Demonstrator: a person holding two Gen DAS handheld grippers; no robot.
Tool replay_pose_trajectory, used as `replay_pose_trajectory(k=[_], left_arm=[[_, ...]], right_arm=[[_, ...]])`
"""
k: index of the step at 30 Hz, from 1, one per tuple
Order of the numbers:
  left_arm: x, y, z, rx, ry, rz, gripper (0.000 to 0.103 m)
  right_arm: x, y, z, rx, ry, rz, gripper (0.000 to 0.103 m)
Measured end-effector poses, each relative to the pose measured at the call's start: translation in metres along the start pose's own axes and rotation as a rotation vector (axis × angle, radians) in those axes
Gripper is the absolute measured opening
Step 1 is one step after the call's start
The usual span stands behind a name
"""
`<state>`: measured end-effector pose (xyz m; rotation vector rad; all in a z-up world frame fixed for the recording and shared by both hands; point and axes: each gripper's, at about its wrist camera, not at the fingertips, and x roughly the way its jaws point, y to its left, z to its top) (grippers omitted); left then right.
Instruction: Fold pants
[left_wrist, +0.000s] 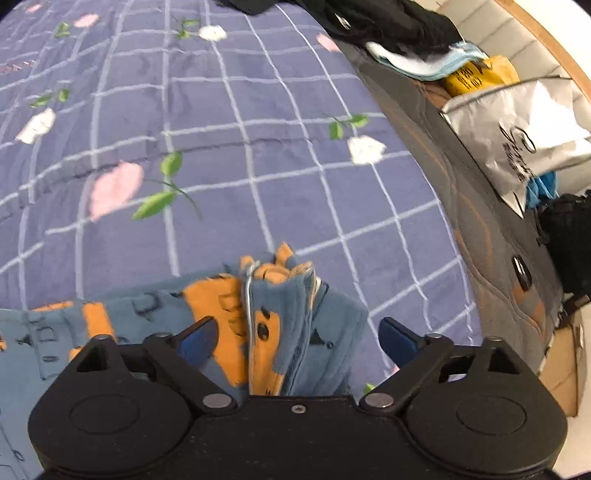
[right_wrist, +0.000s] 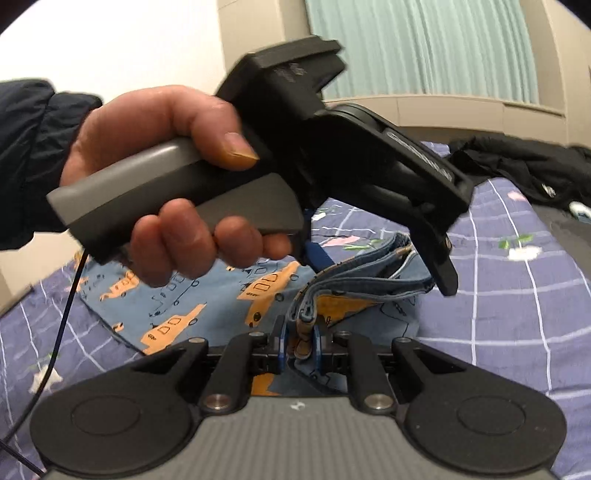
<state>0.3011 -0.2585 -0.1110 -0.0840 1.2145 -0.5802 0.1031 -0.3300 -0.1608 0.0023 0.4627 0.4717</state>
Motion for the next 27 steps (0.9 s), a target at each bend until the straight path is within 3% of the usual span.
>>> replay_pose_trajectory(k=[3,5,9,14,16,18,20,27], left_arm=[[-0.011,0.028,-0.004,-0.073,-0.056,0.049,0.089],[-0.018,0.047,-0.01,-0.134,-0.071,0.001,0.087],[-0.024,0.046,-0.017,-0.111,-0.058,-0.053,0.095],[-0.022,0.038,-0.018,-0.118,-0.063,-0.095,0.093],[-0.019,0.034,-0.017,-0.099,-0.082,-0.057,0.084],[-0.016,0.036,-0.015,-0.094,-0.082,-0.004,0.055],[-0.016,0.039,-0.015,-0.079,-0.081,0.028,0.038],[-0.03,0.044,-0.021,-0.046,-0.112,0.008,0.018]], right_arm=[[0.002,0.008,0.004,-0.053,0.006,-0.002,0.016],[0.003,0.01,0.004,-0.068,0.014,0.004,0.016],[0.008,0.015,0.006,-0.085,0.023,0.006,0.016],[0.005,0.021,0.01,-0.103,0.004,-0.02,0.016],[0.002,0.027,0.01,-0.15,0.001,-0.031,0.016],[0.003,0.031,0.008,-0.188,0.015,-0.035,0.016],[0.002,0.027,0.008,-0.156,0.02,-0.028,0.016],[0.001,0.024,0.006,-0.119,0.028,-0.032,0.016]])
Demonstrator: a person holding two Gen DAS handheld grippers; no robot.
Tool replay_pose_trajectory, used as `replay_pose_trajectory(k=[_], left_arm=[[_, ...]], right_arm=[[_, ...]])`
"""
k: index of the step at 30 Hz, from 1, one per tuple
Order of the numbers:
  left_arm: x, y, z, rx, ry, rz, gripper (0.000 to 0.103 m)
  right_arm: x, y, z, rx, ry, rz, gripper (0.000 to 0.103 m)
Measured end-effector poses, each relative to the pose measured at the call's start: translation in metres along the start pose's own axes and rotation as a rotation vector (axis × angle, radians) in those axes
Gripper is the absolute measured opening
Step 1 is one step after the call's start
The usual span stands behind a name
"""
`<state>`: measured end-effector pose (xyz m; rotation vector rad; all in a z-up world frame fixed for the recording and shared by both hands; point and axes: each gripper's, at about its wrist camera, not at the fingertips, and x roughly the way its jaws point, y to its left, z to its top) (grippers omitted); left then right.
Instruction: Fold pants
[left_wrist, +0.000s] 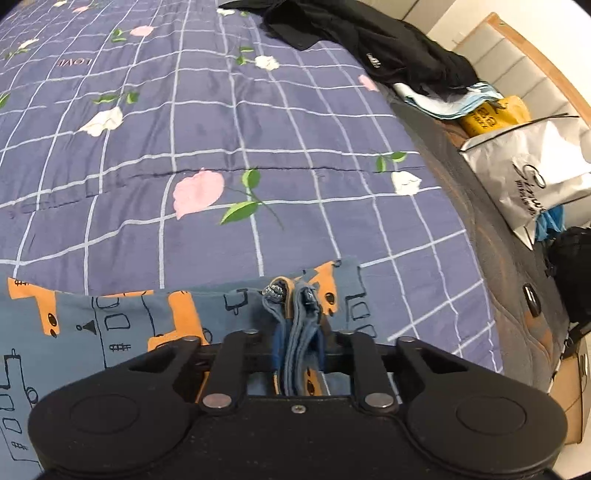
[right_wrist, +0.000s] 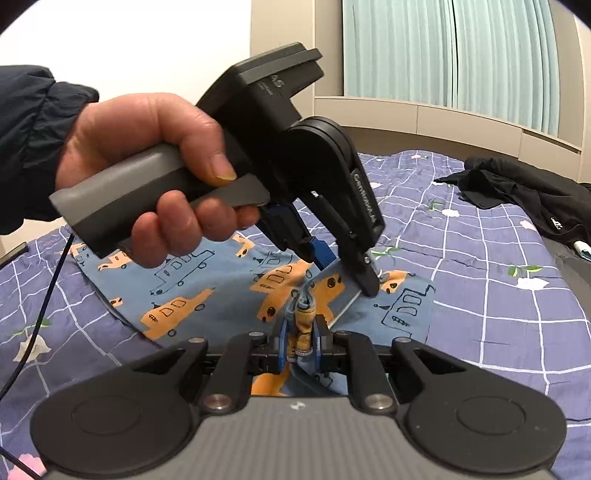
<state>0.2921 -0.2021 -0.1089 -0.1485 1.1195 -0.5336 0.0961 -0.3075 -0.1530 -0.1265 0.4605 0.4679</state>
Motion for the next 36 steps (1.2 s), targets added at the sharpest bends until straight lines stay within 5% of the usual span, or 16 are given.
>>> replay_pose_trajectory(k=[13,17,22,24,26,30,36], left_arm=[[-0.022,0.034,-0.017,-0.053,-0.016,0.035,0.02],[-0.025,0.028,-0.026,-0.01,-0.036,0.124,0.064],[-0.024,0.022,-0.033,0.021,-0.036,0.141,0.064],[-0.03,0.025,-0.033,-0.007,-0.057,0.153,0.062],[-0.044,0.034,-0.036,-0.051,-0.099,0.153,0.065],[-0.081,0.061,-0.063,-0.082,-0.187,0.18,0.08],[-0.095,0.087,-0.112,-0.141,-0.168,0.136,0.079]], right_arm=[[0.017,0.028,0.012,-0.056,0.043,0.053,0.016],[0.021,0.034,0.002,-0.066,0.075,0.049,0.016],[0.018,0.034,0.0,-0.052,0.077,0.046,0.015],[0.019,0.034,-0.001,-0.054,0.091,0.044,0.022],[0.014,0.036,-0.001,-0.054,0.091,0.043,0.05],[-0.01,0.034,-0.002,-0.051,0.044,0.037,0.054],[-0.012,0.026,-0.002,-0.088,0.068,-0.011,0.054]])
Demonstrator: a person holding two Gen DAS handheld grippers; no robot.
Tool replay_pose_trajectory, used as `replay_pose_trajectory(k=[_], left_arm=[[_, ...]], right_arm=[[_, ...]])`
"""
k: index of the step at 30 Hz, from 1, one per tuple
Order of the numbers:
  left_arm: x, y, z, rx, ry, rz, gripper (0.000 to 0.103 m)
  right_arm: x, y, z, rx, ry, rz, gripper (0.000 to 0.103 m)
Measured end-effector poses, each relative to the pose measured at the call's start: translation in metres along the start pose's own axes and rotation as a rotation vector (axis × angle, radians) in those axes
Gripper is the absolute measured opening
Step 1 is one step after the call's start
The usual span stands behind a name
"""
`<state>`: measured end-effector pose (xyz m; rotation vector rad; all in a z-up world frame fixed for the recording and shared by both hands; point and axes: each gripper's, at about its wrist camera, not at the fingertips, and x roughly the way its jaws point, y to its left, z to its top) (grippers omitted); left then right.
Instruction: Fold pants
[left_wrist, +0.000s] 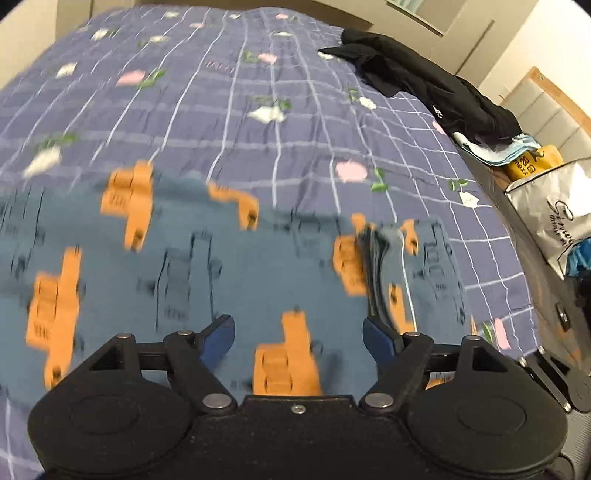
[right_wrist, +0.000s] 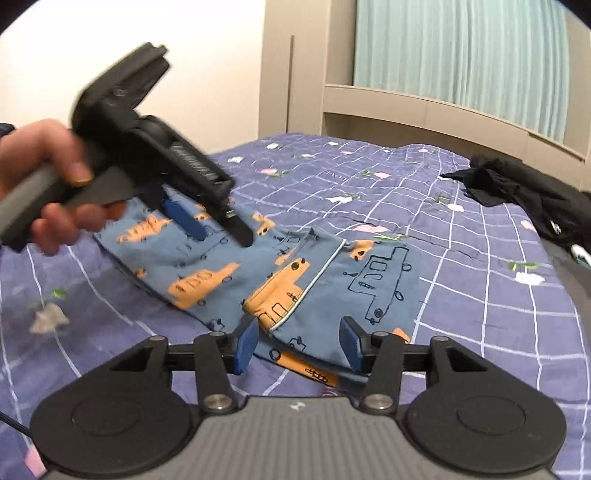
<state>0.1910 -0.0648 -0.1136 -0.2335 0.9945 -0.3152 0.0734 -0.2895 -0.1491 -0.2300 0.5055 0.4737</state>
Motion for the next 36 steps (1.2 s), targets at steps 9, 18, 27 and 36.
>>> replay_pose_trajectory(k=[9,18,27,36], left_arm=[[-0.014,0.03,-0.033,-0.081,-0.013,-0.024,0.079],[-0.007,0.009,-0.018,-0.049,-0.024,-0.111,0.081],[0.044,-0.043,0.022,-0.061,0.03,-0.202,0.084],[0.072,-0.069,0.039,-0.08,0.067,-0.211,0.08]], right_arm=[[0.033,0.064,0.0,-0.346,0.029,-0.129,0.05],[0.057,0.056,0.004,-0.235,0.045,-0.173,0.013],[0.011,-0.005,0.006,0.174,-0.111,-0.135,0.013],[0.006,-0.008,0.004,0.144,-0.119,-0.127,0.013]])
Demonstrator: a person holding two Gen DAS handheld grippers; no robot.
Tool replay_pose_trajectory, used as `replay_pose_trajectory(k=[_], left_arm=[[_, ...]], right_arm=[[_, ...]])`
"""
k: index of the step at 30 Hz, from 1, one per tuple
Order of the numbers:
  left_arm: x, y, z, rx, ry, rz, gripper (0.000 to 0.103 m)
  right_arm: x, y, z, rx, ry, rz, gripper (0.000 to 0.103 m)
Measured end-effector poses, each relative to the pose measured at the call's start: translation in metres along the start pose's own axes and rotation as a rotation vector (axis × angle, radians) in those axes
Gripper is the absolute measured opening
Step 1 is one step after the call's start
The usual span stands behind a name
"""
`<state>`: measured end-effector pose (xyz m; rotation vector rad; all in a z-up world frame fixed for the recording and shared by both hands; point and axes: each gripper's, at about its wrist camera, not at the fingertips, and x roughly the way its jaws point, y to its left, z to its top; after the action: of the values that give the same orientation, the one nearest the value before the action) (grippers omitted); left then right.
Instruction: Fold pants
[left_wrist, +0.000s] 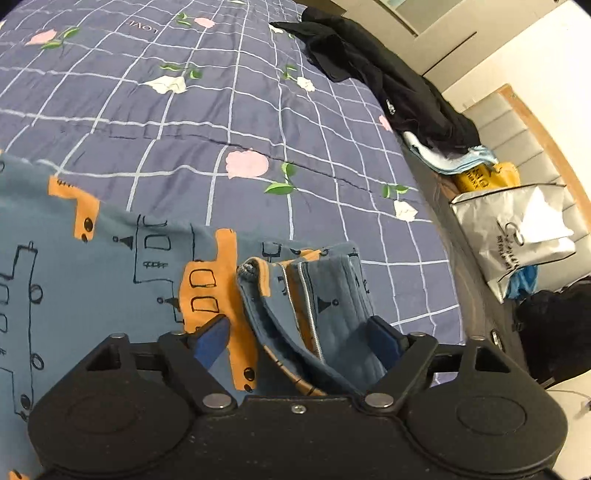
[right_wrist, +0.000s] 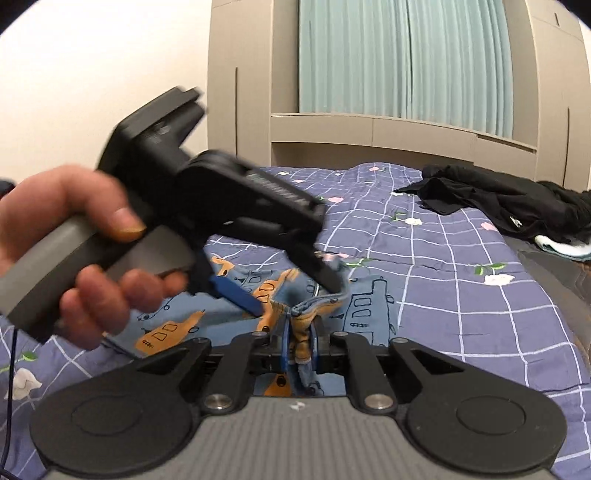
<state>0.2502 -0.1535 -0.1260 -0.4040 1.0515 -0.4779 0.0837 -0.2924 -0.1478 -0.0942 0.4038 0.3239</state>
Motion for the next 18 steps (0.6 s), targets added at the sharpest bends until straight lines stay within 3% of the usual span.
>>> replay_pose_trajectory(k=[4,8,11,14,18], left_arm=[[-0.014,0.007,0.001,-0.013,-0.033,0.007,0.081],[-0.014,0.012,-0.001,-0.036,-0.002,-0.015,0.082],[-0.012,0.002,-0.005,0.001,0.015,-0.037,0.083],[-0.008,-0.003,-0.01,0.041,0.019,0.002,0.085],[-0.005,0.005,-0.01,0.007,0.024,-0.005,0.084]], right_arm=[[-0.002,0.013,0.0,-0.057,-0.006,0.008,0.013],[0.004,0.024,-0.001,-0.144,-0.001,0.015,0.013],[0.01,0.043,-0.005,-0.276,0.023,0.013,0.013],[0.014,0.053,-0.009,-0.34,0.023,0.011,0.013],[0.011,0.052,-0.008,-0.311,0.021,0.016,0.013]])
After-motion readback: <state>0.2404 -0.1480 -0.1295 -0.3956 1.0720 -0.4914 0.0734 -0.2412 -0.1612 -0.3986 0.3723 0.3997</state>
